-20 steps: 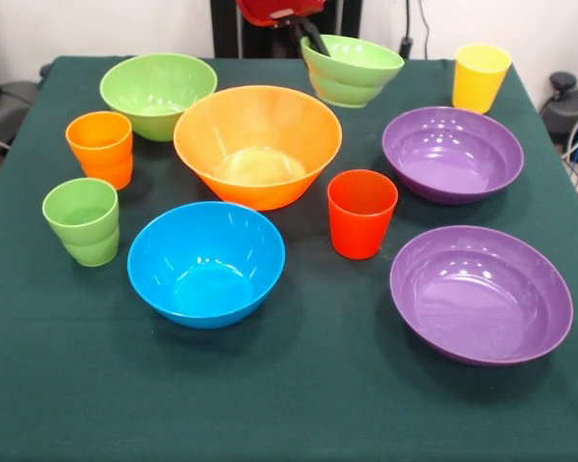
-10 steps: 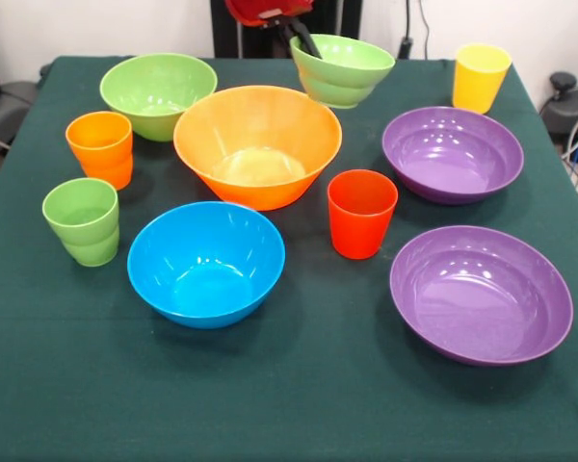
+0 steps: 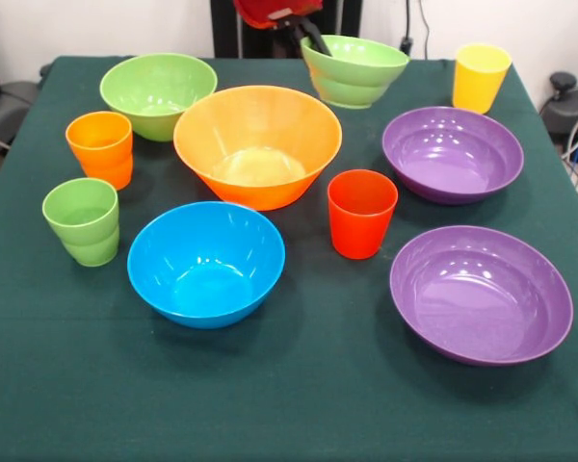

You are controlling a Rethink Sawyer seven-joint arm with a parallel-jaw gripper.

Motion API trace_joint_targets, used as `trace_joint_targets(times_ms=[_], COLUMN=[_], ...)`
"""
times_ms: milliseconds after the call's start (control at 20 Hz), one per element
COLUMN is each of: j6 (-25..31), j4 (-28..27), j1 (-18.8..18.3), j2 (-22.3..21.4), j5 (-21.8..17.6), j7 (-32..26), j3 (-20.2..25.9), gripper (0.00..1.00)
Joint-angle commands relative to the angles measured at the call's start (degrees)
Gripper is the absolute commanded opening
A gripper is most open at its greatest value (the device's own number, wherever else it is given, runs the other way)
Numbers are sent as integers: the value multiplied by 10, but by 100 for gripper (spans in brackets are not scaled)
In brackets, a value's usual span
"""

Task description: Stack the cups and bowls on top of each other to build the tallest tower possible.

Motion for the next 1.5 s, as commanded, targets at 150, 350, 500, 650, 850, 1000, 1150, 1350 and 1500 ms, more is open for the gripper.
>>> trace_joint_targets(times_ms=[150, 350, 500, 650, 850, 1000, 1150, 1350, 1500], j6=[-27, 14, 37, 32, 69, 73, 90, 85, 88], j4=[-19, -72, -84, -84, -103, -104, -101, -102, -104], j1=[6, 25, 22, 17, 8, 4, -9, -11, -15], j2=[38, 30, 25, 33, 32, 33, 38, 48, 51], j5=[2, 2, -24, -34, -34, -40, -54, -72, -82], j7=[47, 21, -13, -18, -37, -43, -63, -62, -61], j3=[59, 47, 35, 34, 38, 44, 50, 46, 44], gripper=[0, 0, 0, 0, 0, 0, 0, 0, 0])
